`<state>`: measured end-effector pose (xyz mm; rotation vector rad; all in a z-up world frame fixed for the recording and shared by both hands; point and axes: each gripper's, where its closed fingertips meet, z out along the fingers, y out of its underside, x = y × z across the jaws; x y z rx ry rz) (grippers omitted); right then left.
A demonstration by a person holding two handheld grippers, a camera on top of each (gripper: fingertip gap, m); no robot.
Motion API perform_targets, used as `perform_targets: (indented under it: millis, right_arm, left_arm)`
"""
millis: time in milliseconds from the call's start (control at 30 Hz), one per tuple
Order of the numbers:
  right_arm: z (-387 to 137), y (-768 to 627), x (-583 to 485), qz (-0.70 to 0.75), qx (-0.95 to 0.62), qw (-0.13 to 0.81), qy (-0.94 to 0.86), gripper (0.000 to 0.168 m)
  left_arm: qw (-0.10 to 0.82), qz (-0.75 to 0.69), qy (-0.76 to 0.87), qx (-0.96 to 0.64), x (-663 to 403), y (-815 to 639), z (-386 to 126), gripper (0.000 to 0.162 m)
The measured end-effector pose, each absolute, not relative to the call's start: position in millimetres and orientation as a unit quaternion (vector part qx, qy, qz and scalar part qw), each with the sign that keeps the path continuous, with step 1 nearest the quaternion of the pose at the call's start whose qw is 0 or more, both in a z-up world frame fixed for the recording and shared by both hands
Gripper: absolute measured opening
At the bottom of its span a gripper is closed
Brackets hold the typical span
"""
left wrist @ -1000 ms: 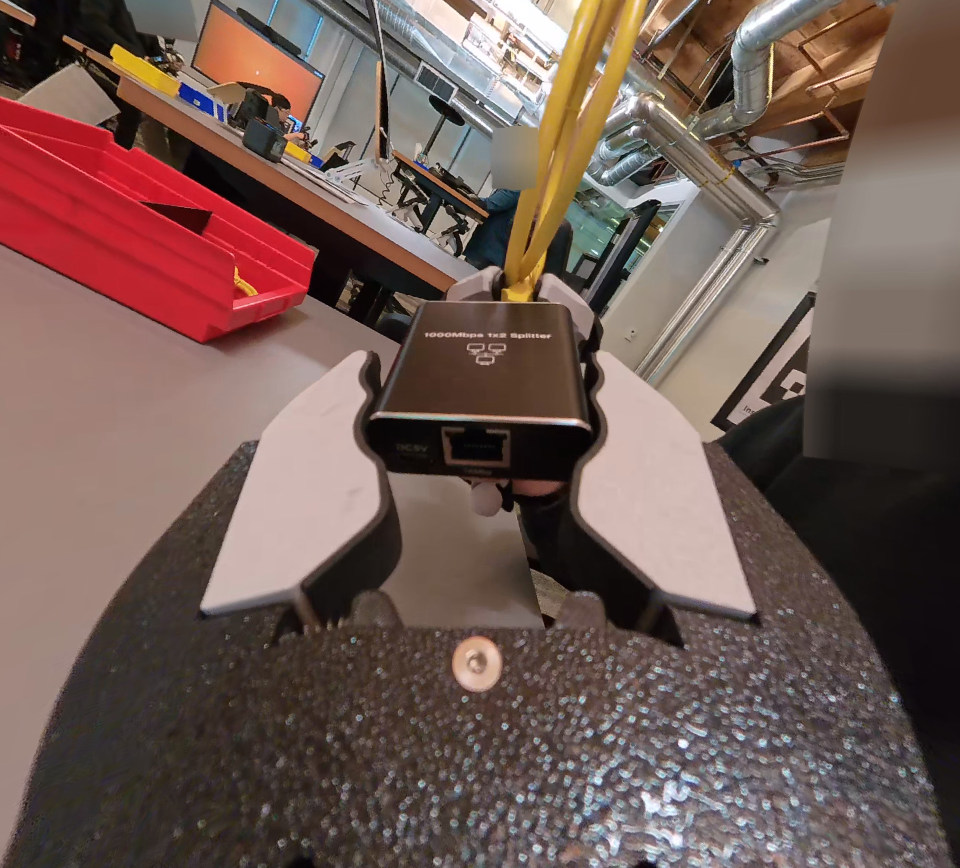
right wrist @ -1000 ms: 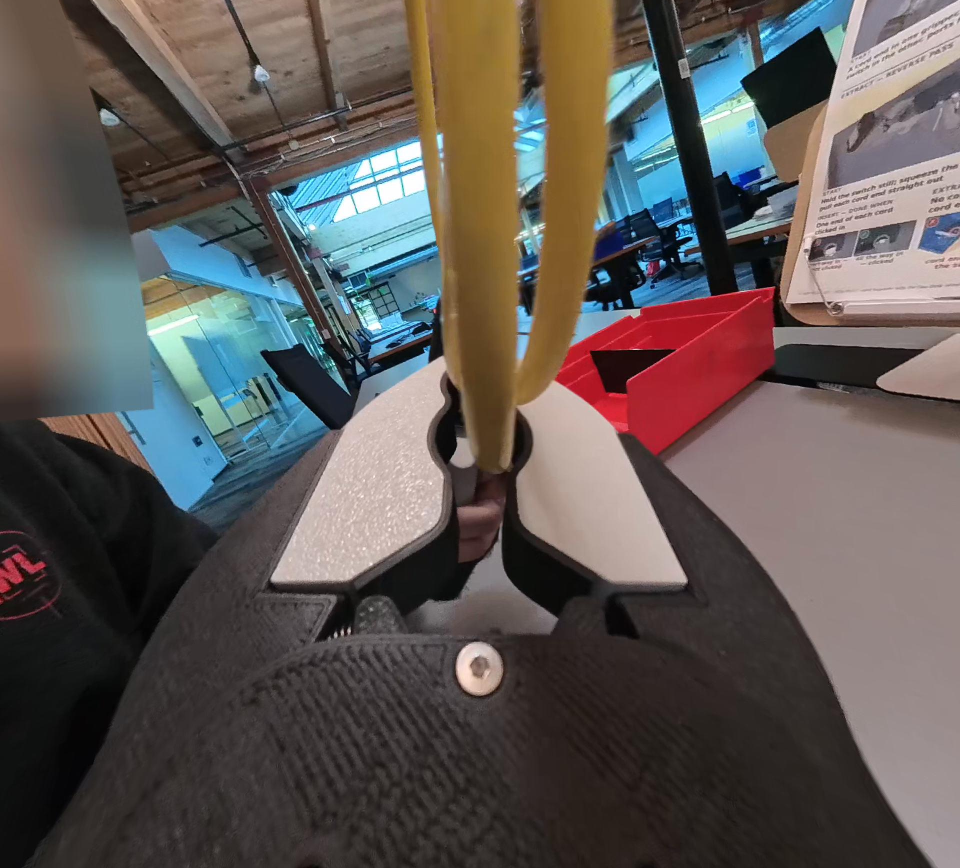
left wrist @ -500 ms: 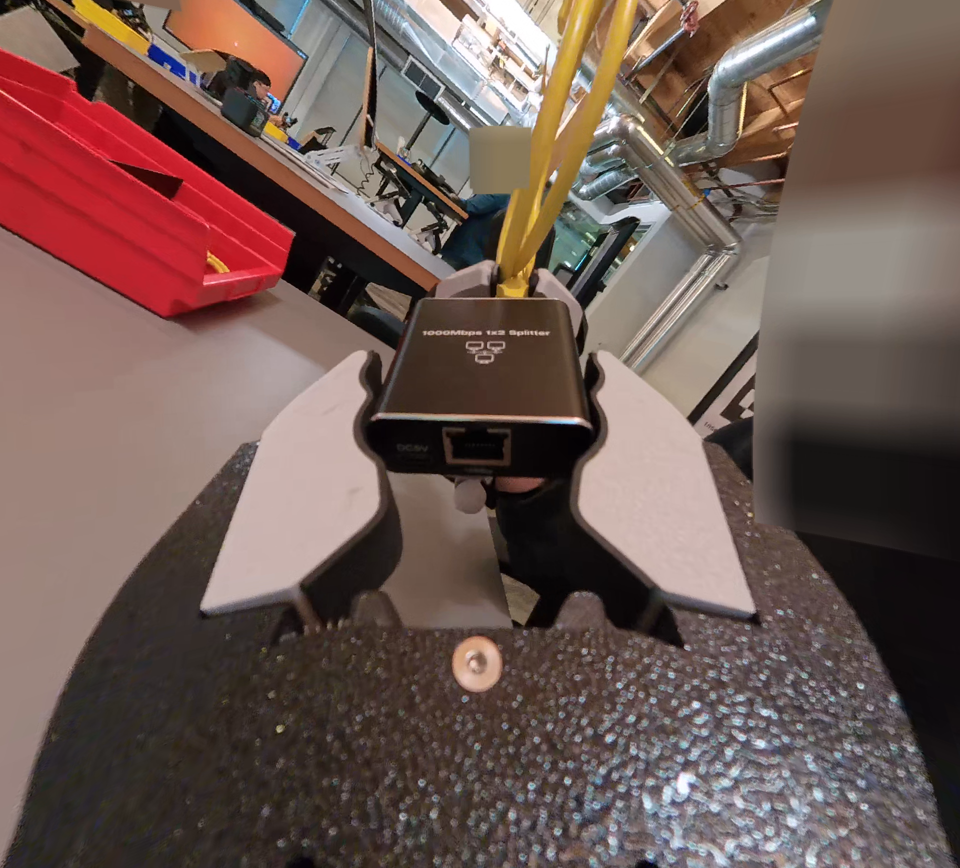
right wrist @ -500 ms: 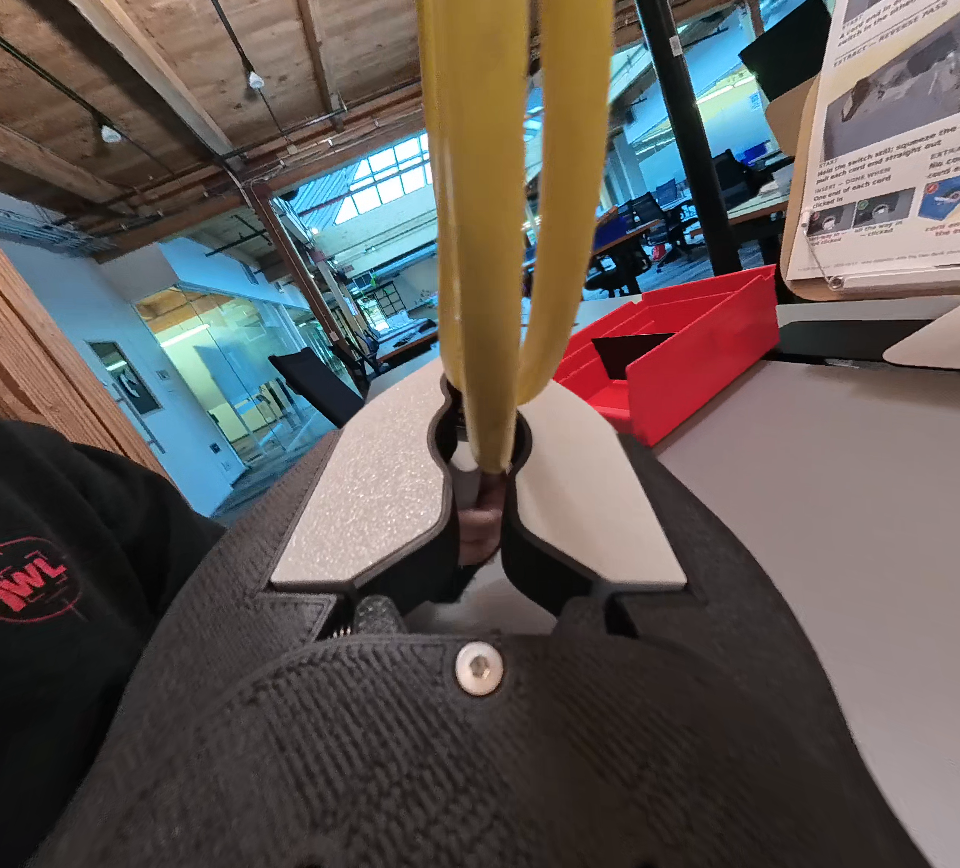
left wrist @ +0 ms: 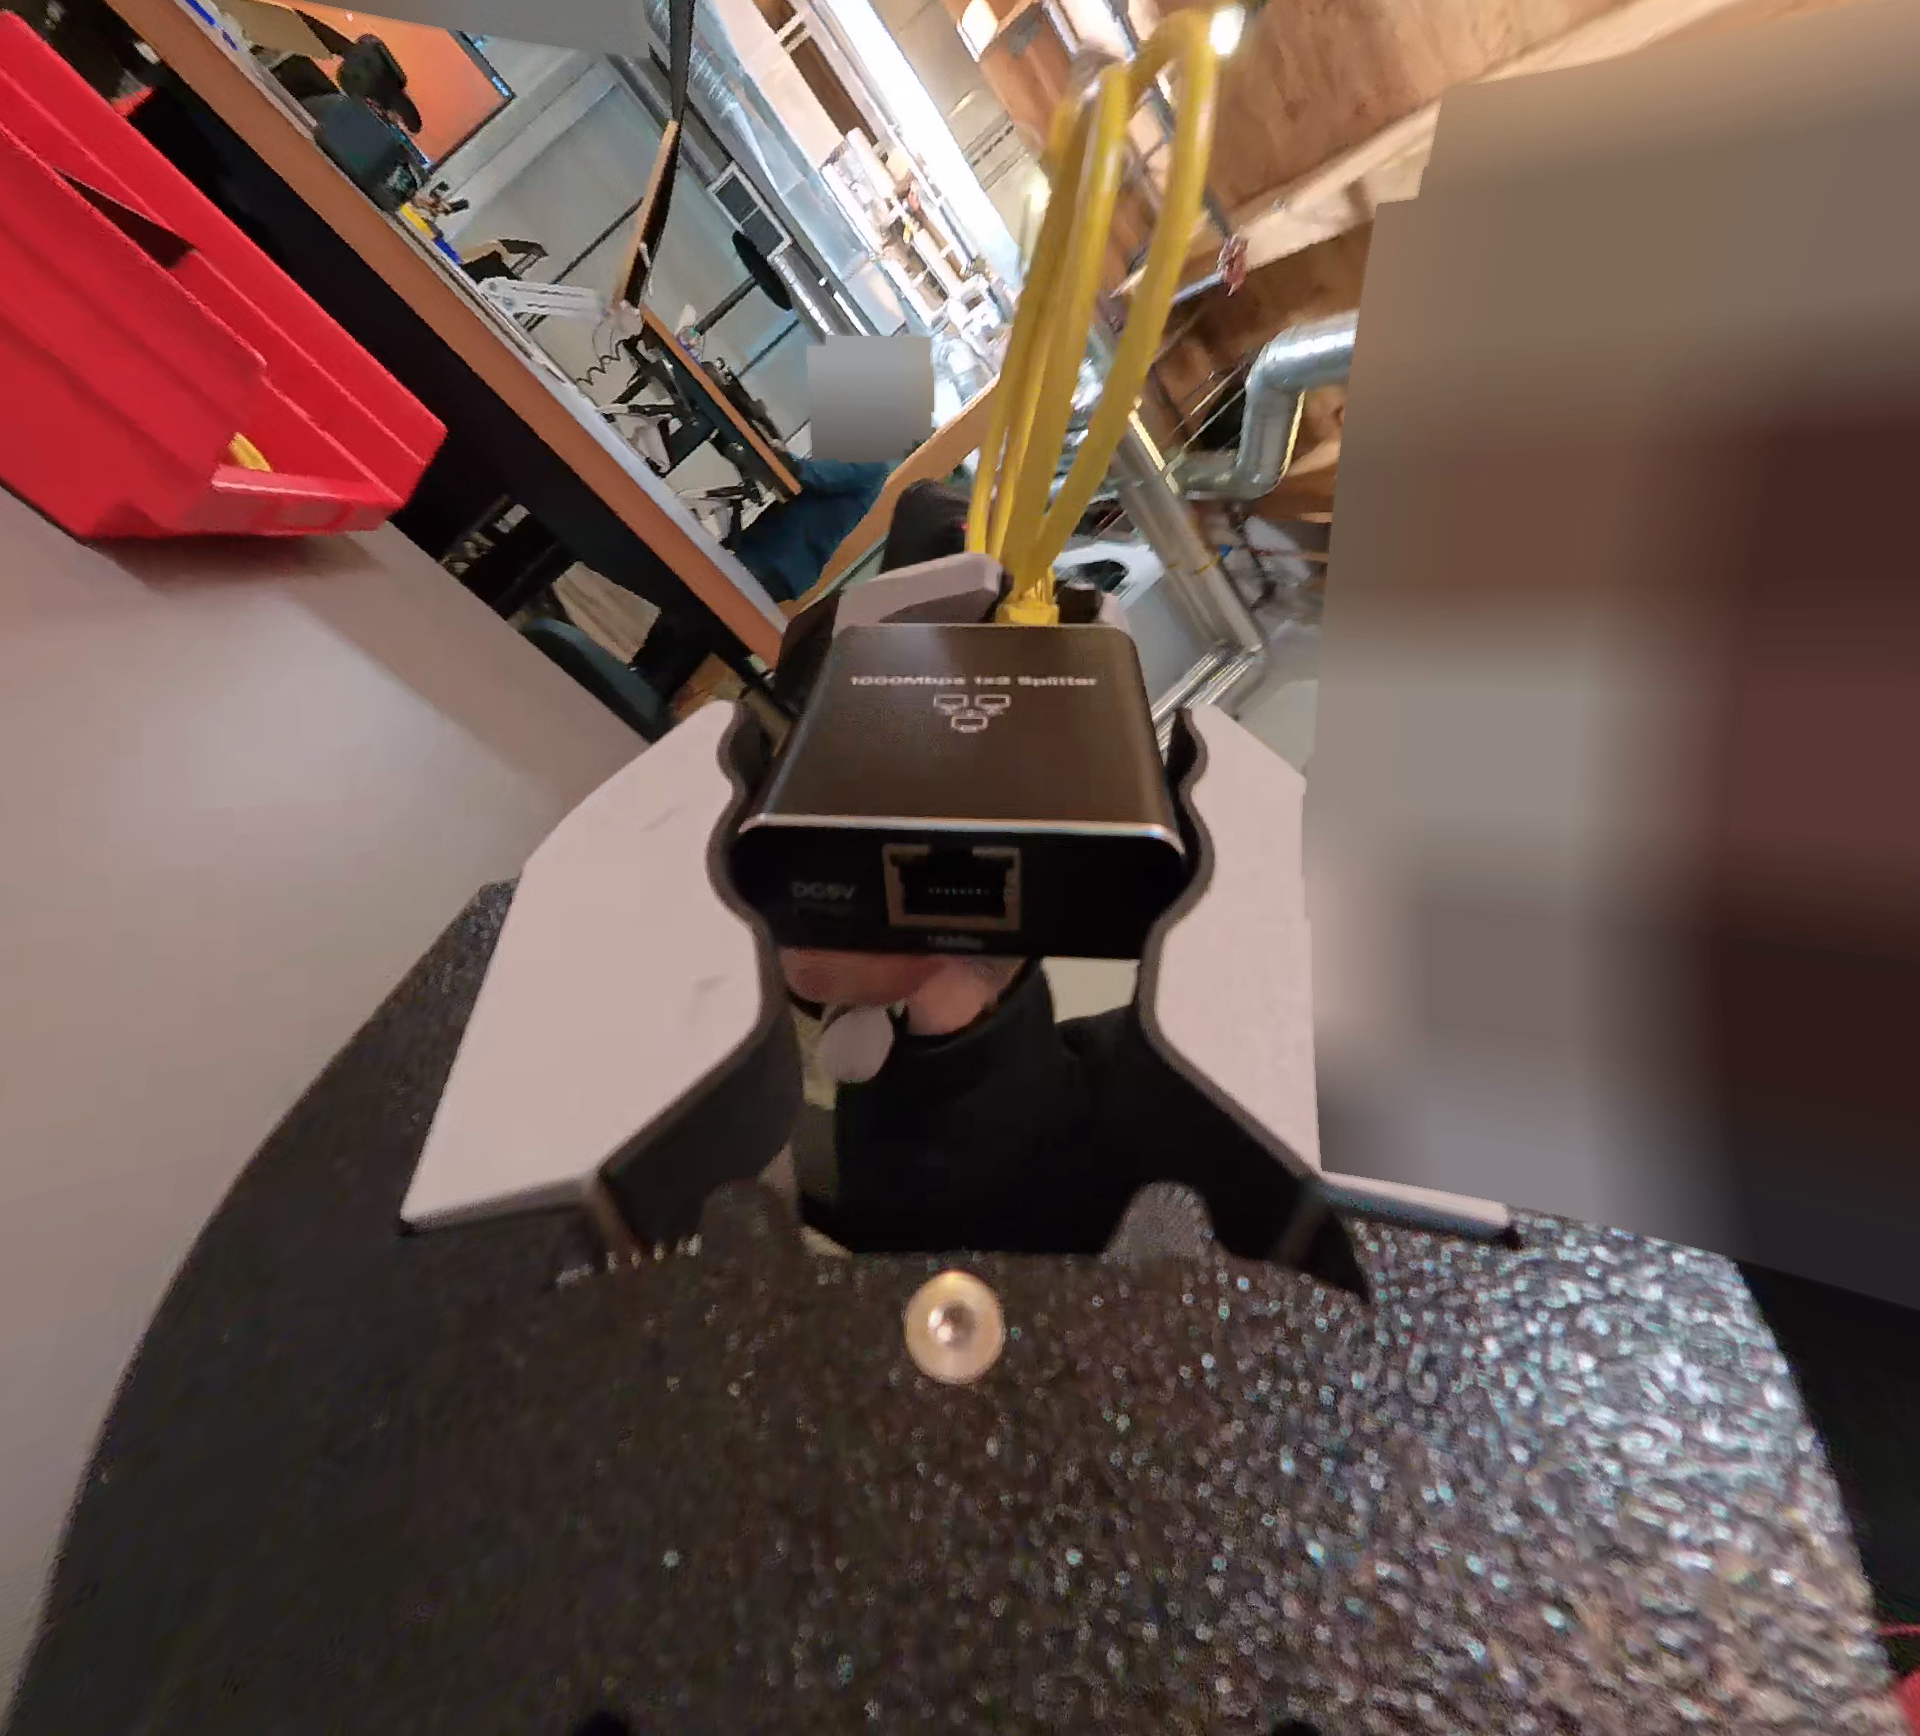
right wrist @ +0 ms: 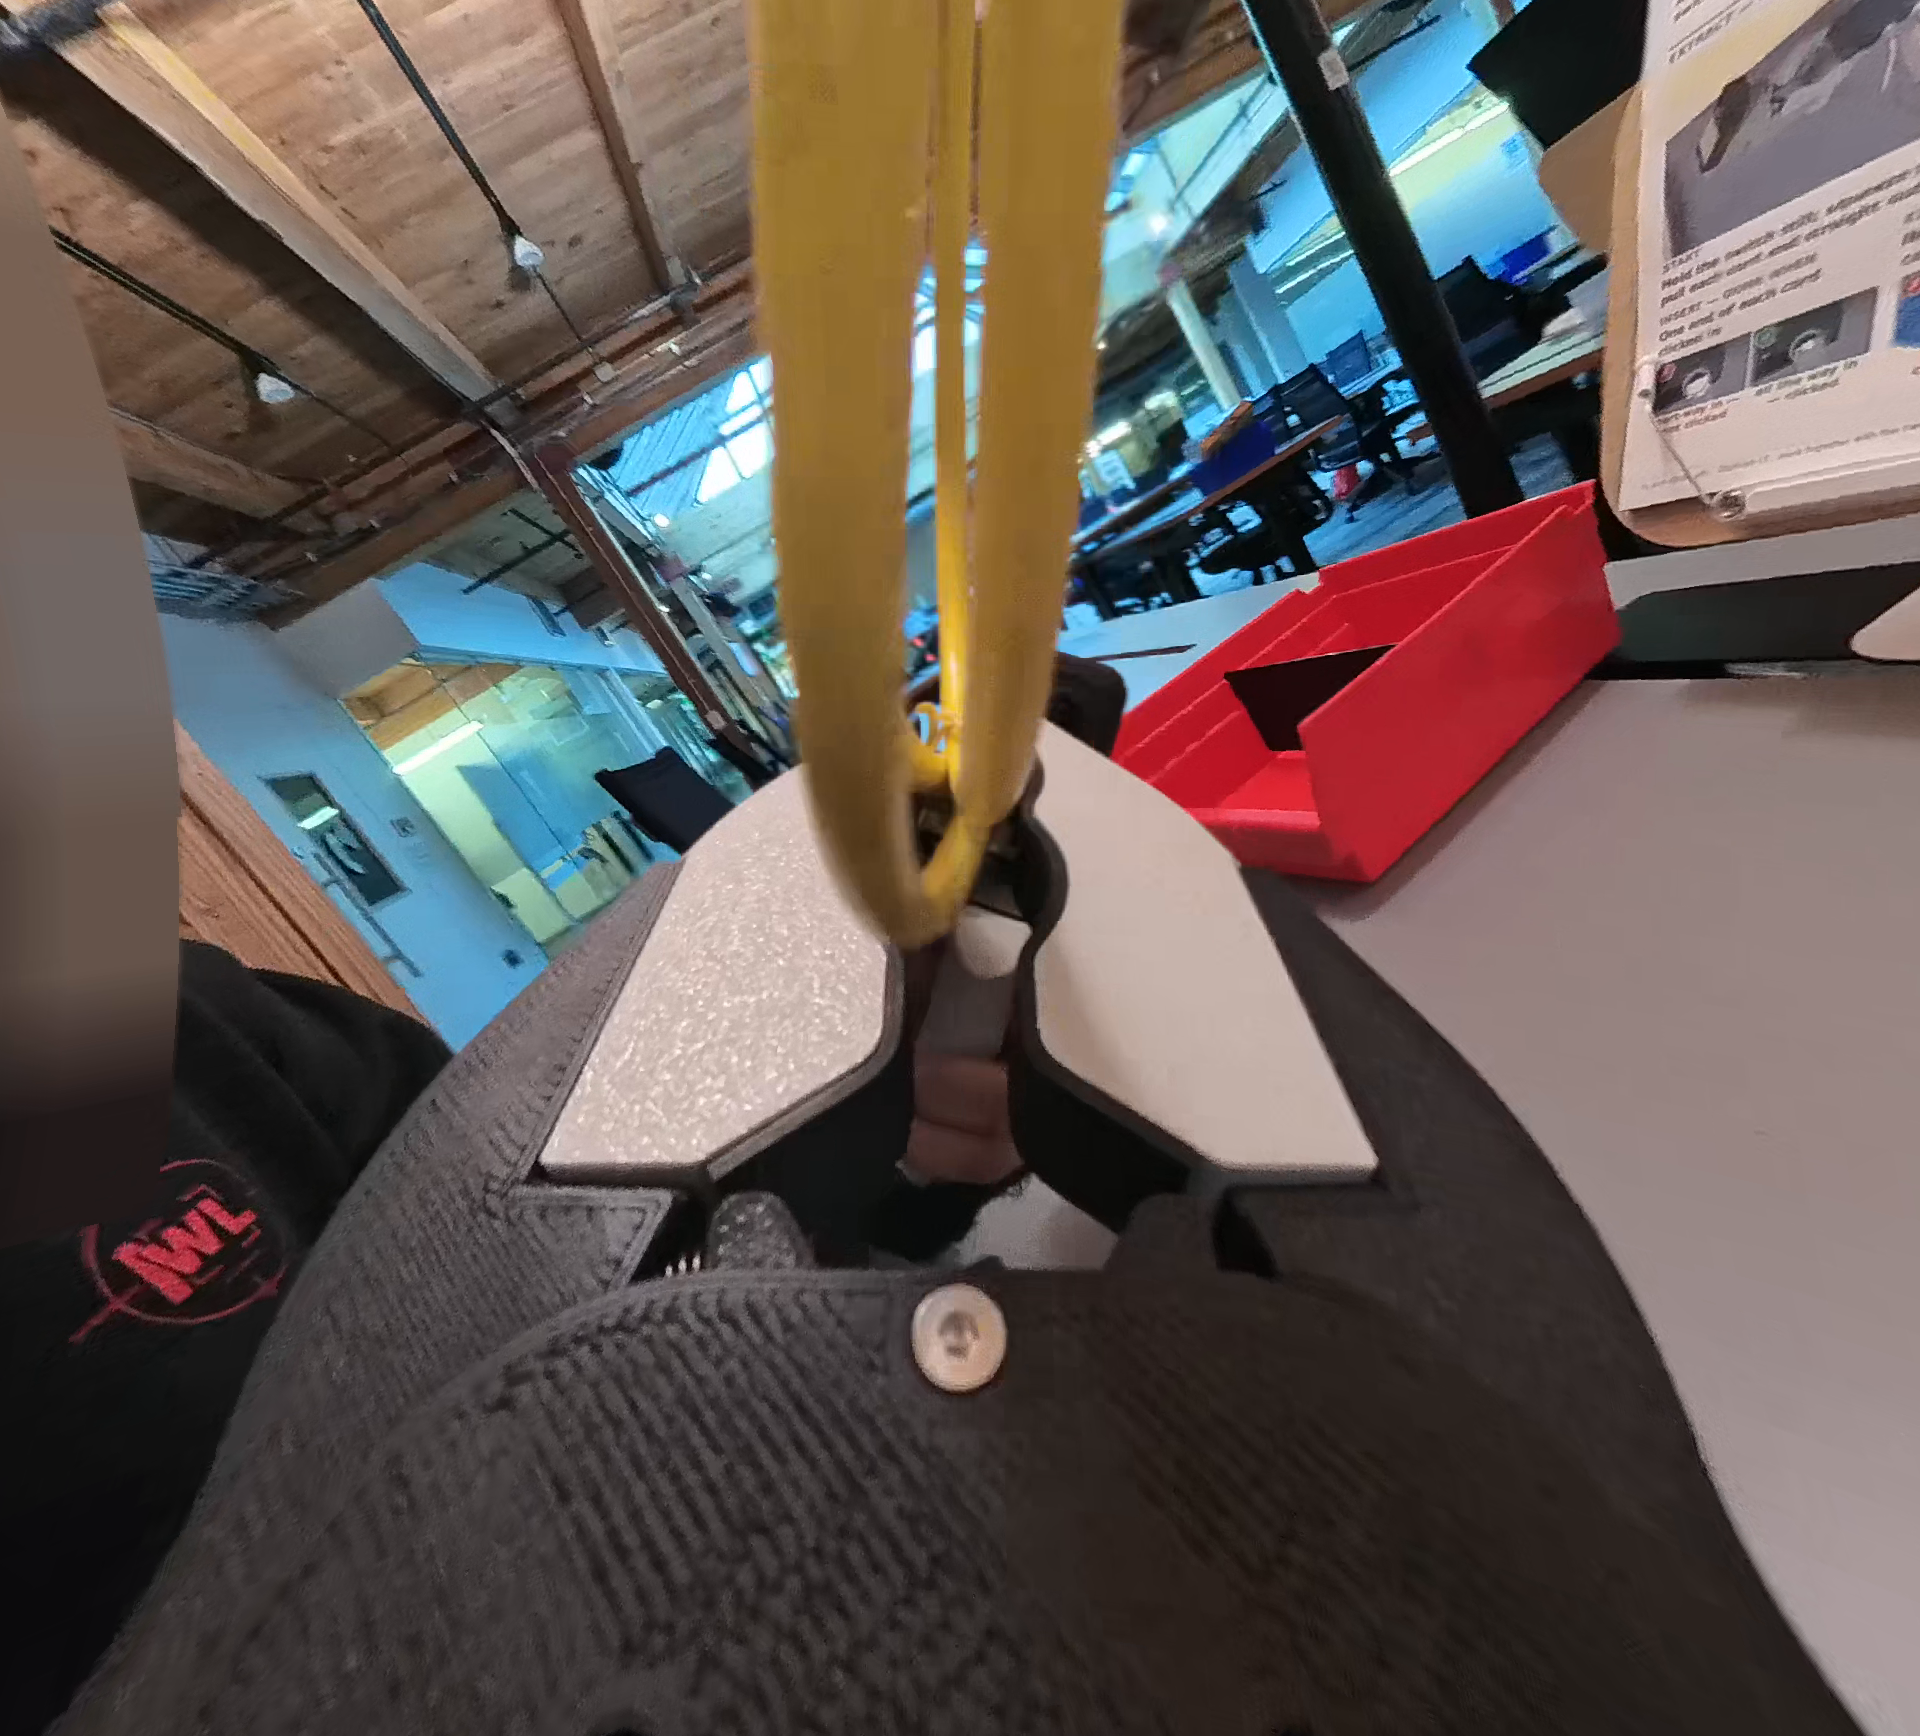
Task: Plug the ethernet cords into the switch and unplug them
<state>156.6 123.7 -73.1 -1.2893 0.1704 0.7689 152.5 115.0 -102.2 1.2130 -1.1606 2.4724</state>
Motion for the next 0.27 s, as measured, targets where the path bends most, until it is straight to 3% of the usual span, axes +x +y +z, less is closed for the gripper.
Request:
perform_targets:
  millis: [267]
  right_arm:
    - [-80, 125, 160, 0.373, -0.577, 0.723, 0.069, 0.020]
  left_arm:
    - [0.050, 0.832, -0.350, 0.427, 157, 135, -100, 0.075]
